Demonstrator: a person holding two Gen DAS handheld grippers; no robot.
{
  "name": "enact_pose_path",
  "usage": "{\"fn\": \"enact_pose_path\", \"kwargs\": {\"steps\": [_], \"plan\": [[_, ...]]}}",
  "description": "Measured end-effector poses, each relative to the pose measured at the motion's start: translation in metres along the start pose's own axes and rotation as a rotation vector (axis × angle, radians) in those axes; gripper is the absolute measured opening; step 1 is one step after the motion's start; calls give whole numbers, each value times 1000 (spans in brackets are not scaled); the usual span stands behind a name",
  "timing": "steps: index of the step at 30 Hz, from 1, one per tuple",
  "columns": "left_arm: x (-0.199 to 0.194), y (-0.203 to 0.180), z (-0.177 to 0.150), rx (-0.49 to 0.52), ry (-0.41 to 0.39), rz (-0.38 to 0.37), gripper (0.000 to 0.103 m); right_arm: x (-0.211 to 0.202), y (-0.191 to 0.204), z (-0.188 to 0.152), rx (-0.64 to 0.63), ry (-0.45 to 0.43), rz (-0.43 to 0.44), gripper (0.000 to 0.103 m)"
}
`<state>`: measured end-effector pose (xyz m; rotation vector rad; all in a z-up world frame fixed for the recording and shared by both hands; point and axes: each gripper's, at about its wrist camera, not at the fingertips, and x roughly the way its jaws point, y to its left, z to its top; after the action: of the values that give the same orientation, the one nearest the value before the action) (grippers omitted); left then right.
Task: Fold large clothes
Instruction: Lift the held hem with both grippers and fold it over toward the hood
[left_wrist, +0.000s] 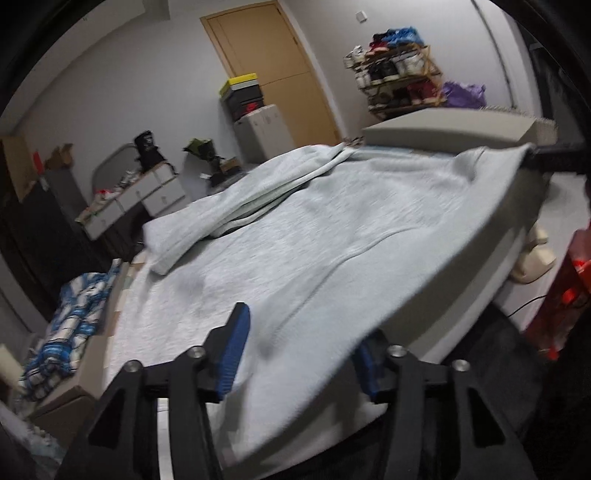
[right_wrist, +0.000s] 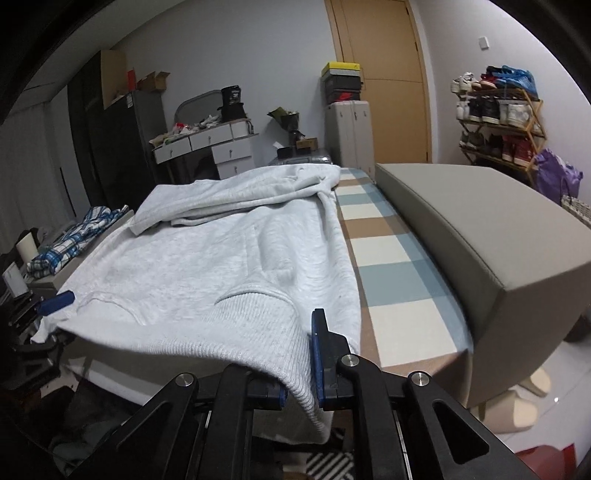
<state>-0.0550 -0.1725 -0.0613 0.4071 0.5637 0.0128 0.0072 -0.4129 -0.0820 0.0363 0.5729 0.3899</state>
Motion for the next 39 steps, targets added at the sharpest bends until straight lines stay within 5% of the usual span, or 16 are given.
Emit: {"fn": "enact_pose_path", "kwargs": {"steps": [8,22,23,25,26,34,39], "plan": [[5,47,-31,-115,98,117,51,-3,-5,2,40,-3,22,10],[-5,102,-81,-166,189,344,52,7,-5,1,12,61,26,16],[-7,103,-85,-172,185,352,48,8,-5,0,10,63,27,16],[-12,110,-90,-222,162,365,10,10,-5,-1,11,69,36,13],[-12,115,-92,-240,169,380,4,9,-5,-2,8,69,56,7],[-61,123,-87,-206,81,326,1,-29,4,-9,-178,149,97,3],[-88,127,-72,-184,66,222,1,-75,-1,-3,-211,150,104,3]]}}
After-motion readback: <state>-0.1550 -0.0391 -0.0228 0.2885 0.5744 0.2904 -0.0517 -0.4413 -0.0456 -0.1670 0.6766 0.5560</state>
